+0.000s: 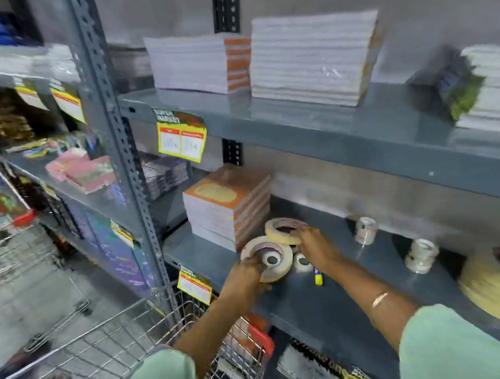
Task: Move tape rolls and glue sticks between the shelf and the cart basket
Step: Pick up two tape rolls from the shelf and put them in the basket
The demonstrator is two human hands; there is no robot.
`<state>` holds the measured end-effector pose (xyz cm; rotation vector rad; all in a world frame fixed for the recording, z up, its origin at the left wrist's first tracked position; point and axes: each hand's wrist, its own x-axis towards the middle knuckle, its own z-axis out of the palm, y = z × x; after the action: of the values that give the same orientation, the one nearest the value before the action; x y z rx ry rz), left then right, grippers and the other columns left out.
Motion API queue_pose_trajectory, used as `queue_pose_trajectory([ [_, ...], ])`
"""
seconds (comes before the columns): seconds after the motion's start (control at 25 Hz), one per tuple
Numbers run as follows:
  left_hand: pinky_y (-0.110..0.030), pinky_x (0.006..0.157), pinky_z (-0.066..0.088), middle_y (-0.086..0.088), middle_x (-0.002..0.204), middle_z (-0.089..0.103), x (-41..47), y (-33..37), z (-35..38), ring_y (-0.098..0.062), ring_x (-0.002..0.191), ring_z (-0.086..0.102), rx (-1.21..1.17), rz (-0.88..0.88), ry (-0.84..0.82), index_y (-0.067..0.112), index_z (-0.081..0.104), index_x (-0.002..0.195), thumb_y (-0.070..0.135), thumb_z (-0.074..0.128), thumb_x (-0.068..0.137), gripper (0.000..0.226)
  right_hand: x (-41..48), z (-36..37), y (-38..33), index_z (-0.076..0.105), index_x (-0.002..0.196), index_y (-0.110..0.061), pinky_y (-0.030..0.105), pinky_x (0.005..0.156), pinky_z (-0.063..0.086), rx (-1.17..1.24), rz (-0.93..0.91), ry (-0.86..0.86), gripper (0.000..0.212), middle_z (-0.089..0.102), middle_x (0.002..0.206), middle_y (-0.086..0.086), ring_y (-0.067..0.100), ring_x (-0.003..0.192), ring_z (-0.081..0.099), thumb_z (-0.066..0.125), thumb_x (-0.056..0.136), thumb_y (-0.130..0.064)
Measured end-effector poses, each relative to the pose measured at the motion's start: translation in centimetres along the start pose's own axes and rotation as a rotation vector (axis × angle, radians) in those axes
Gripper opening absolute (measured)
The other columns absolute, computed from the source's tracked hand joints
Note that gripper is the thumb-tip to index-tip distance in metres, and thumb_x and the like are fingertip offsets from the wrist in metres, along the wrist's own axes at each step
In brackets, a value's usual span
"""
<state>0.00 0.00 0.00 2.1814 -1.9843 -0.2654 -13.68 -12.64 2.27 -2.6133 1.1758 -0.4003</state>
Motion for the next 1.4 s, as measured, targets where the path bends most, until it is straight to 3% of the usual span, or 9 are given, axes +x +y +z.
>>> queue_pose_trajectory([
  [0.28,-0.038,0.103,0.034,-0.010,0.137,0.046,1.5,-1.2,1.5,-0.033,0.124,0.044,0.099,0.070,-0.009,0.013,0.050,0.126,0.020,0.059,0.085,0.043,3.1,2.3,1.3,0.062,0.100,0.001,0.040,0.090,0.049,-0.157,0.052,-0.157,0.021,0.062,0.119,0.023,0.037,0.113,0.057,0.062,0.080,-0.005],
  [0.52,-0.039,0.110,0.027,-0.011,0.141,0.046,1.9,-1.2,1.7,-0.031,0.130,0.041,0.166,0.011,-0.025,0.013,0.048,0.130,0.013,0.050,0.089,0.041,4.9,3.9,2.3,0.058,0.121,-0.005,0.037,0.106,0.042,-0.137,0.000,-0.165,0.048,0.055,0.135,0.016,0.029,0.126,0.051,0.066,0.074,-0.005],
  [0.6,-0.038,0.115,0.021,-0.011,0.145,0.042,2.4,-1.0,2.1,-0.030,0.134,0.037,0.147,-0.017,-0.032,0.014,0.045,0.133,0.011,0.043,0.092,0.041,4.9,3.9,2.1,0.052,0.128,-0.006,0.026,0.105,0.043,-0.088,0.068,-0.161,0.048,0.052,0.138,0.014,0.028,0.128,0.048,0.055,0.080,-0.002],
  [0.72,-0.037,0.118,0.012,-0.011,0.148,0.038,2.6,-0.6,1.5,-0.030,0.137,0.032,0.149,0.010,-0.028,0.015,0.042,0.135,0.012,0.040,0.093,0.043,5.2,3.5,2.1,0.048,0.127,0.003,-0.011,0.062,0.036,-0.241,0.039,-0.112,0.037,0.050,0.136,0.019,0.031,0.126,0.047,0.040,0.092,-0.001],
  [0.84,-0.032,0.111,0.030,-0.016,0.128,0.057,0.2,-0.7,-0.2,-0.032,0.121,0.051,0.175,0.056,0.050,0.010,0.055,0.123,0.009,0.054,0.085,0.038,3.8,1.5,0.2,0.057,0.116,0.002,0.003,0.077,0.041,0.072,0.073,-0.090,0.033,0.055,0.131,0.021,0.025,0.118,0.052,0.046,0.085,0.000],
  [0.96,-0.026,0.079,0.055,-0.007,0.091,0.073,-4.5,-2.7,-0.8,-0.026,0.087,0.069,0.099,0.018,0.204,0.014,0.068,0.095,0.016,0.077,0.060,0.036,1.2,-0.4,-3.3,0.061,0.112,0.000,0.029,0.096,0.039,0.245,-0.094,-0.012,0.035,0.056,0.125,0.021,0.024,0.113,0.051,0.049,0.080,0.001],
  [1.16,-0.033,0.080,0.049,-0.013,0.095,0.068,-15.8,-6.8,0.3,-0.029,0.091,0.064,-0.101,-0.364,0.331,0.008,0.065,0.091,0.004,0.068,0.072,0.020,-4.4,0.9,-10.3,0.062,0.111,-0.001,0.013,0.085,0.028,0.288,-0.411,-0.016,0.041,0.062,0.109,0.016,0.024,0.109,0.051,0.062,0.073,0.013],
  [1.24,-0.038,0.082,0.045,-0.016,0.103,0.063,-19.7,-9.2,2.4,-0.031,0.099,0.058,-0.135,-0.590,0.296,0.005,0.063,0.094,0.004,0.057,0.083,0.013,-5.8,4.7,-13.3,0.063,0.110,-0.005,0.019,0.087,0.033,0.294,-0.498,-0.100,0.042,0.062,0.106,0.010,0.016,0.103,0.046,0.067,0.071,0.011],
  [1.4,-0.038,0.068,0.037,-0.019,0.103,0.058,-23.6,-14.1,8.5,-0.033,0.099,0.055,-0.252,-0.844,0.205,0.001,0.058,0.087,0.004,0.052,0.084,0.007,-6.7,14.6,-18.6,0.062,0.104,-0.012,0.044,0.082,0.049,0.243,-0.609,-0.291,0.038,0.062,0.103,0.009,0.028,0.100,0.055,0.066,0.069,0.004],
])
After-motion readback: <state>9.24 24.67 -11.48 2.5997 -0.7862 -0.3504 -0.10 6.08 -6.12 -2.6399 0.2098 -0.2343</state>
